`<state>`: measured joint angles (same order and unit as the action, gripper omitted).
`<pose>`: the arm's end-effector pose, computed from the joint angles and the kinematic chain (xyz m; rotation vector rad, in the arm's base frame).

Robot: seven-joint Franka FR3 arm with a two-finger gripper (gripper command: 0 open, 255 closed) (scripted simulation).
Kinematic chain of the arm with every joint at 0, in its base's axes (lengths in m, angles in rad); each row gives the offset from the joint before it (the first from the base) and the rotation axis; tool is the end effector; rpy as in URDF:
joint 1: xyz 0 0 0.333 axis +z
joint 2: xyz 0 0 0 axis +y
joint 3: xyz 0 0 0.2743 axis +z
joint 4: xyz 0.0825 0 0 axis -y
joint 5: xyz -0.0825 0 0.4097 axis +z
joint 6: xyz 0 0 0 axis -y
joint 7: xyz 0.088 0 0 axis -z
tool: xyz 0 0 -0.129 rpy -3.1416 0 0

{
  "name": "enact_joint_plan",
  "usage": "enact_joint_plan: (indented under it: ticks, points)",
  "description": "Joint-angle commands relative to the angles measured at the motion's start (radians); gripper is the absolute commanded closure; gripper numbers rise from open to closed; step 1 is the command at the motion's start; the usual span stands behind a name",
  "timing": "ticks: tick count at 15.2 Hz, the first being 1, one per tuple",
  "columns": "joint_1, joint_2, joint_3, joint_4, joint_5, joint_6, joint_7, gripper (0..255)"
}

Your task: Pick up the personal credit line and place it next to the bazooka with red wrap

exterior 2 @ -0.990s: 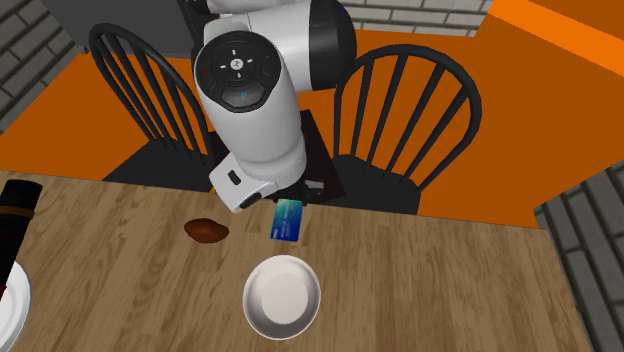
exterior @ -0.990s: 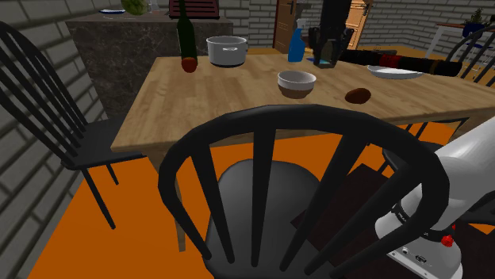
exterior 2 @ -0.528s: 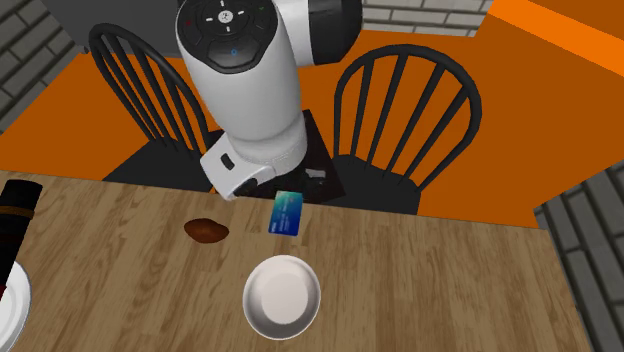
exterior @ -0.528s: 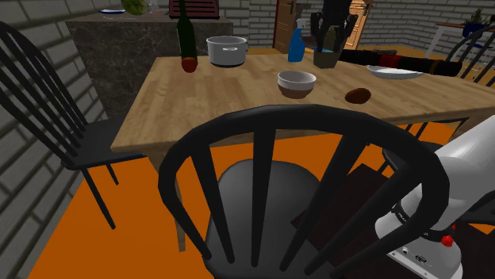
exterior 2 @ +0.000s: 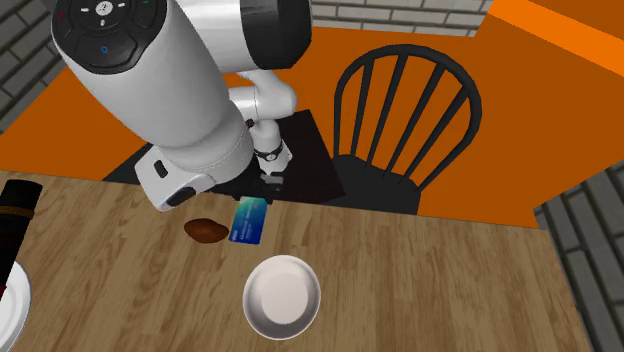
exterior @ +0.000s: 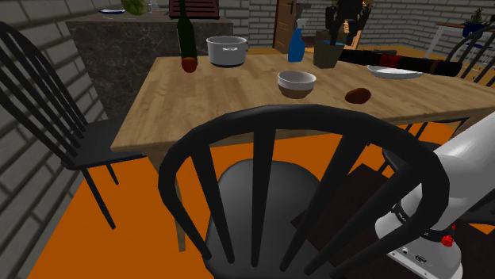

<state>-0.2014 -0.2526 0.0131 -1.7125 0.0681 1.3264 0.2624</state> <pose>0.4729 -0.0793 0.6073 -3.0018 0.6701 0.2091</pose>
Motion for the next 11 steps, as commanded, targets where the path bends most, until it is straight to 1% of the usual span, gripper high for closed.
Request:
enact_joint_plan:
  ticks: [1, 6, 11]
  points:
    - [-0.019, 0.004, -0.031, 0.005, -0.015, -0.004, -0.053, 255]
    - [-0.065, 0.056, -0.108, 0.061, -0.046, -0.014, -0.179, 255]
    - [-0.114, 0.135, -0.182, 0.15, -0.066, -0.026, -0.306, 255]
